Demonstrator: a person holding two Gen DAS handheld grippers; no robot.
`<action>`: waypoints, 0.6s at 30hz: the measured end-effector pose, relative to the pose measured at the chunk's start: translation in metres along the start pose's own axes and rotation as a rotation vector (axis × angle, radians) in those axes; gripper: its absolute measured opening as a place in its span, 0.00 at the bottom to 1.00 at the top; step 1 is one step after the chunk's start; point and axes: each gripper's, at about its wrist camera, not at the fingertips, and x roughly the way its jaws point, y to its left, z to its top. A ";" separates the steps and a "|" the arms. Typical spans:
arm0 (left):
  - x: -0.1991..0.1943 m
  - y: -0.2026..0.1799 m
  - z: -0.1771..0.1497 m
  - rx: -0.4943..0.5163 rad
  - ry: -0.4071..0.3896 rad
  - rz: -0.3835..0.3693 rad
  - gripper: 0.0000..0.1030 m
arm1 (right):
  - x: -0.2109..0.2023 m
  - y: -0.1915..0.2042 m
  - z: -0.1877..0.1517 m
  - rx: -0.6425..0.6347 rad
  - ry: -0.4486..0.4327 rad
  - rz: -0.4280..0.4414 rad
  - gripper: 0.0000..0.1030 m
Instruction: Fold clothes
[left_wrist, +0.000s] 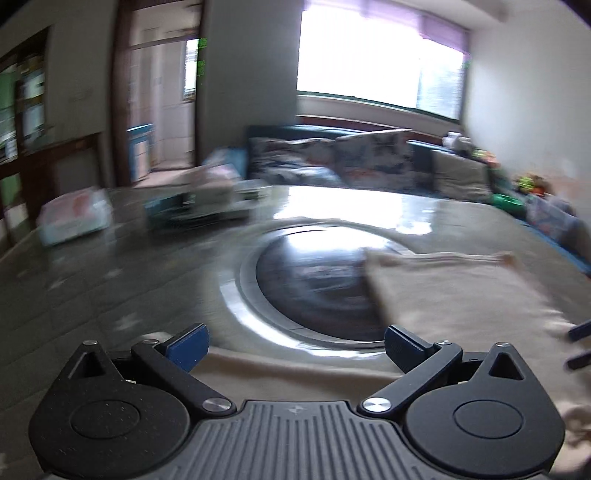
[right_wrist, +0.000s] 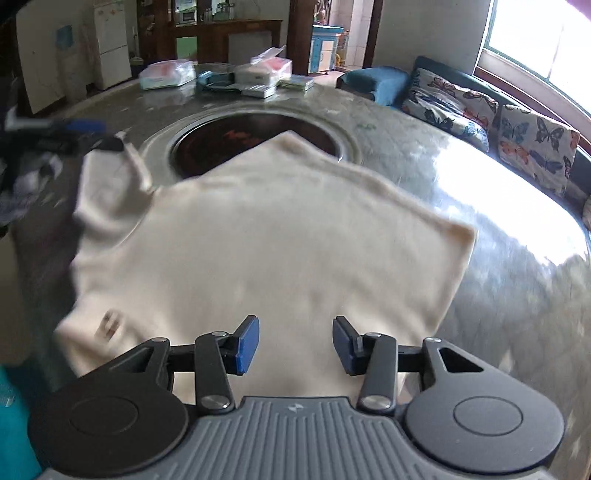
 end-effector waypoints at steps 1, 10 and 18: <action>0.001 -0.012 0.001 0.010 0.001 -0.029 1.00 | -0.002 0.004 -0.008 0.000 -0.004 0.007 0.42; 0.015 -0.098 0.000 0.115 0.048 -0.195 1.00 | -0.033 0.020 -0.057 -0.018 -0.081 -0.038 0.38; 0.026 -0.165 -0.015 0.250 0.086 -0.276 1.00 | -0.045 0.031 -0.085 -0.061 -0.121 -0.125 0.38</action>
